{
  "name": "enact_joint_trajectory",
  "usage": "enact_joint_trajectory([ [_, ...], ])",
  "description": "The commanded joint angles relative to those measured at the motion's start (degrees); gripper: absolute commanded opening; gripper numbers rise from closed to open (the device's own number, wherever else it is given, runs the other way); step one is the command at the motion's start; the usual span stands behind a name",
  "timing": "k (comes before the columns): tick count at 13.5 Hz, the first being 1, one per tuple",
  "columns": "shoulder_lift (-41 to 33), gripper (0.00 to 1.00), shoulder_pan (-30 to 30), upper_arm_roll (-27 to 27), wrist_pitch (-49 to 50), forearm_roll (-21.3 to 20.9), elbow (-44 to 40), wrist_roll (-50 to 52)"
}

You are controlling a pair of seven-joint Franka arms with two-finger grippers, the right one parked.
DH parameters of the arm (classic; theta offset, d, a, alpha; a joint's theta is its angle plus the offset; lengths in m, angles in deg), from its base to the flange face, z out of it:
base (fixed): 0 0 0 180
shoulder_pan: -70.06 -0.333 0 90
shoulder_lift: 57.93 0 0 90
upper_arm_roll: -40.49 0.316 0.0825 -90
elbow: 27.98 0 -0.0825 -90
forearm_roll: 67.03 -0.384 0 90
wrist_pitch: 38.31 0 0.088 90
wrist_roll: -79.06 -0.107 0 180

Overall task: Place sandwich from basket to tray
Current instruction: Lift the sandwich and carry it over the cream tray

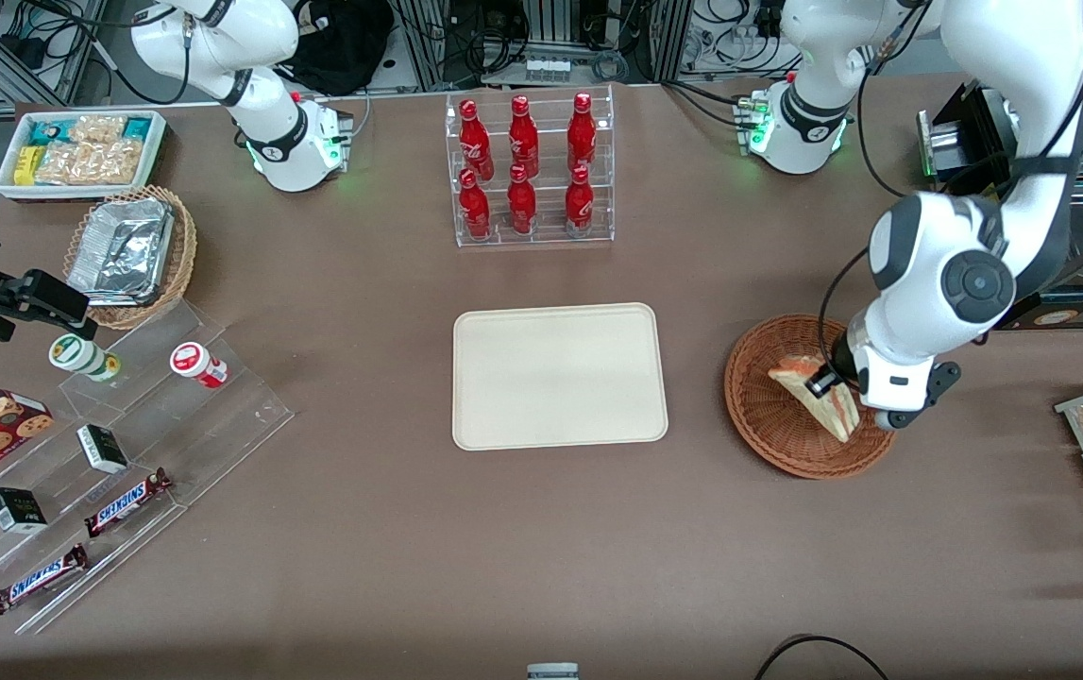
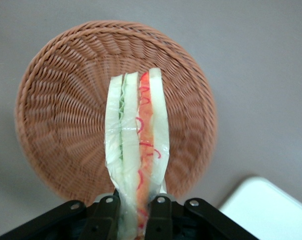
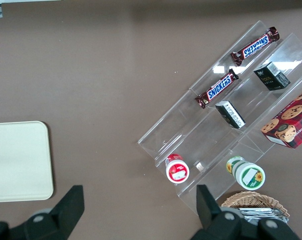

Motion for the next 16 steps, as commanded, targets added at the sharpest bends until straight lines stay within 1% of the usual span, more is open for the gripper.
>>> enact_joint_trajectory([
  [1, 1.1, 0.09, 7.5, 0.3, 8.1, -1.3, -8.3, 2.8],
  [4, 4.7, 0.09, 18.0, 0.3, 7.6, -1.3, -11.4, 3.0],
  [6, 9.7, 0.09, 23.1, 0.3, 4.6, -1.3, -15.2, 3.0],
  [8, 14.2, 0.09, 27.8, 0.3, 1.4, -1.4, -16.7, 3.0],
  [10, 17.2, 0.10, 31.0, 0.4, -2.6, -1.6, -16.7, 3.0],
  [12, 20.6, 0.10, 33.3, 0.4, -4.8, -5.2, -16.7, 3.3],
  [15, 24.2, 0.10, 34.5, 0.5, -9.6, -6.7, -16.8, 3.3],
  [16, 25.3, 0.10, 34.7, 0.4, -11.0, -8.0, -17.2, 3.5],
])
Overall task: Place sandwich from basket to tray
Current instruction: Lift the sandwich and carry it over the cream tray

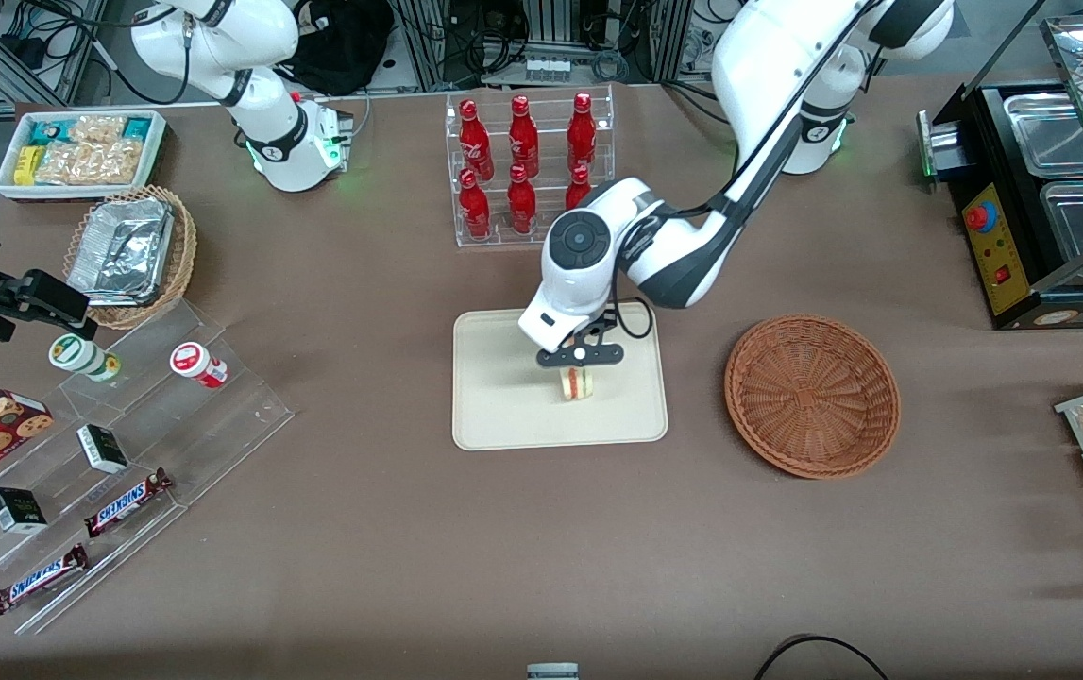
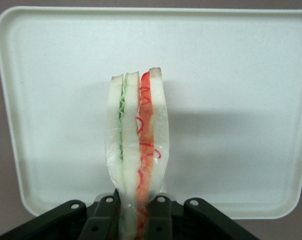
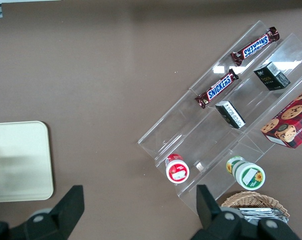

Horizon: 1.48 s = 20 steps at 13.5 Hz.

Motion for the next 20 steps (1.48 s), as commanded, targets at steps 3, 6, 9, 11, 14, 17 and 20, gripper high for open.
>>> enact_joint_trajectory([
  [3, 4.4, 0.11, 2.4, 0.7, -1.9, -2.6, -3.1, 0.8],
  [6, 5.6, 0.29, 2.5, 0.7, -3.0, -2.6, -3.6, 0.6],
  [9, 5.6, 1.00, 2.5, 0.8, -3.9, -2.8, -3.6, 0.7],
  [11, 4.0, 1.00, 2.2, 0.9, -3.4, -2.9, -3.6, 0.8],
  [14, -1.8, 1.00, 1.9, 1.1, 2.2, -2.8, -3.4, 0.8],
  [17, -3.4, 1.00, 1.9, 1.1, 4.0, -2.3, -2.6, 1.4],
  [20, -9.5, 1.00, 1.1, 1.2, 9.9, -2.0, -3.0, 2.7],
])
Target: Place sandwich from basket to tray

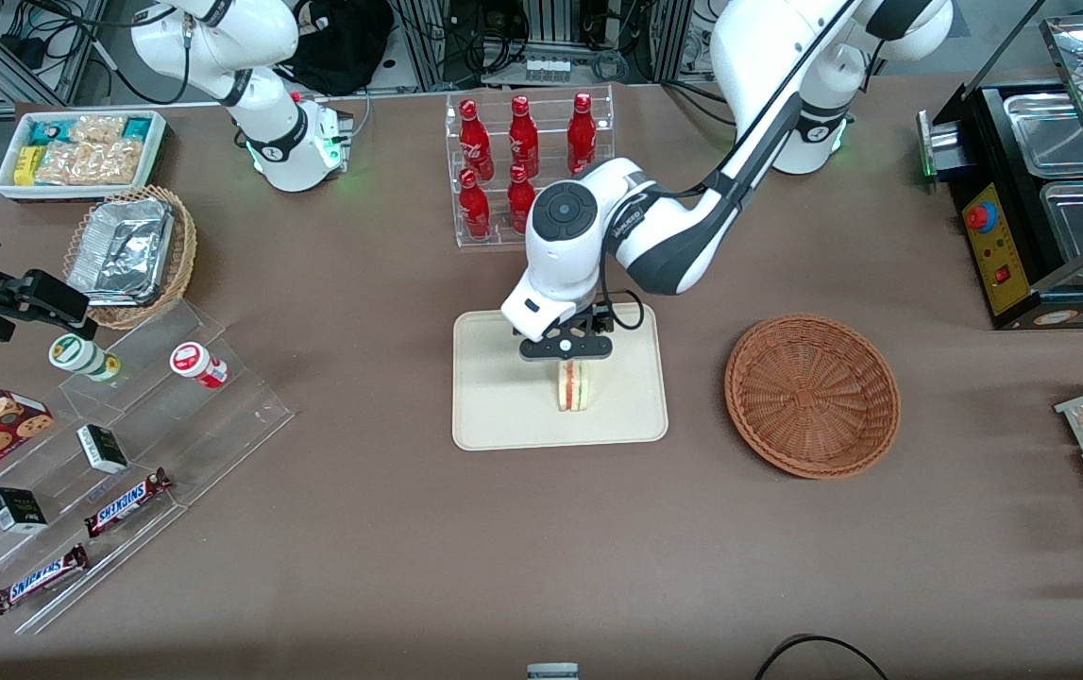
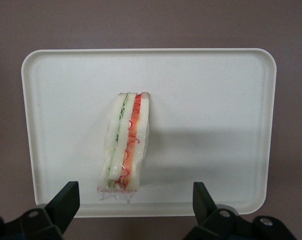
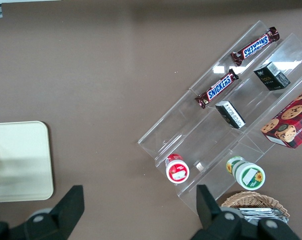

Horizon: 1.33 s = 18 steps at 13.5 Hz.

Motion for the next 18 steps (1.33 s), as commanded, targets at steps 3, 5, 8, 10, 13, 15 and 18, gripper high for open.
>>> enact_joint_trajectory([
  [3, -13.8, 1.00, -4.5, 0.5, 10.6, 0.7, 1.2, 0.8],
  [5, -18.6, 1.00, -7.3, 0.5, 15.6, 0.9, 1.1, 0.5],
  [8, -25.2, 1.00, -12.6, 0.5, 23.5, 0.7, 1.4, -2.6],
  [10, -28.7, 1.00, -16.4, 0.5, 28.5, 0.9, 1.2, -8.4],
  [13, -32.3, 1.00, -21.7, 0.5, 33.2, 1.0, 1.5, -15.6],
  [15, -34.1, 1.00, -25.4, 0.5, 37.1, 1.1, 1.5, -21.9],
  [18, -36.9, 1.00, -32.2, 0.6, 41.2, 4.1, 1.5, -32.8],
])
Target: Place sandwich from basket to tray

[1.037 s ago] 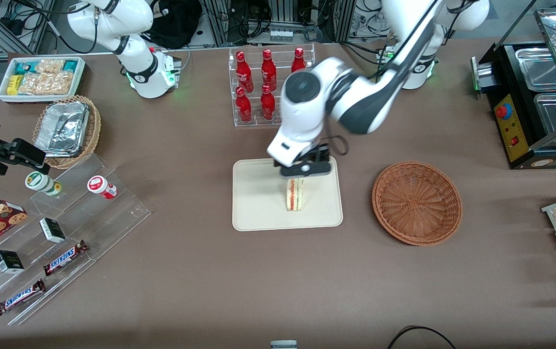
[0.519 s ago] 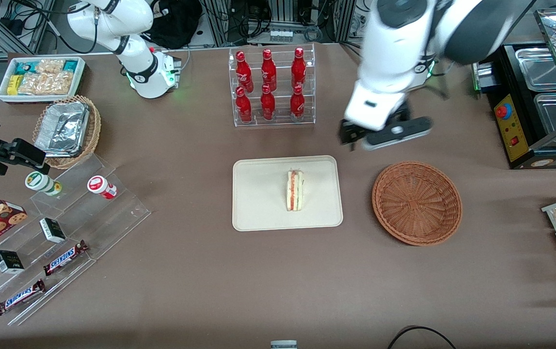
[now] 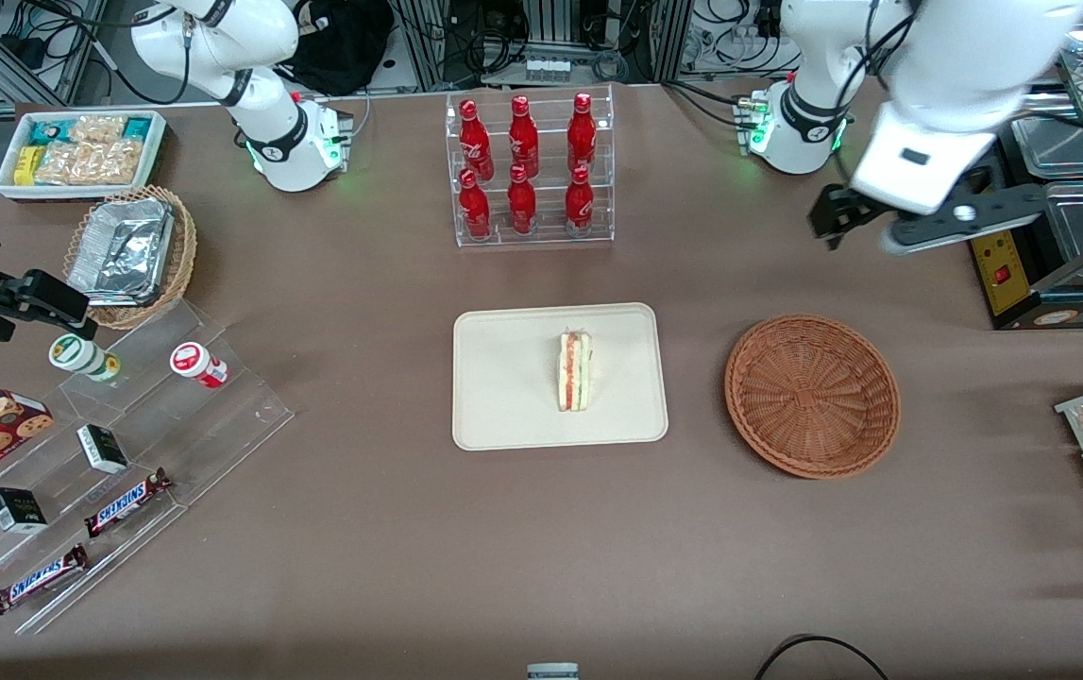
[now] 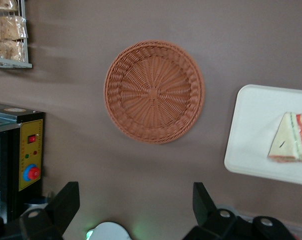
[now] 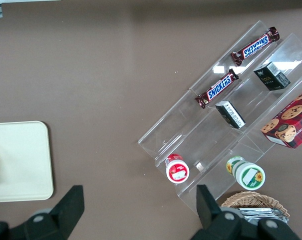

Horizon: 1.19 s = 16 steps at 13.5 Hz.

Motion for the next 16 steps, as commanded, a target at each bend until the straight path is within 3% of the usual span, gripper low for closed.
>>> enact_joint_trajectory([
  [1, -3.9, 1.00, -6.4, -0.5, 2.9, 2.7, 1.9, -9.4],
  [4, -5.4, 1.00, -12.3, -0.5, 4.9, 6.6, 1.9, -16.2],
  [8, -6.5, 1.00, -12.2, 4.9, 5.9, 7.3, 1.8, -21.2],
  [16, -1.1, 1.00, -11.6, 5.3, 5.5, 7.2, -3.1, -19.3],
])
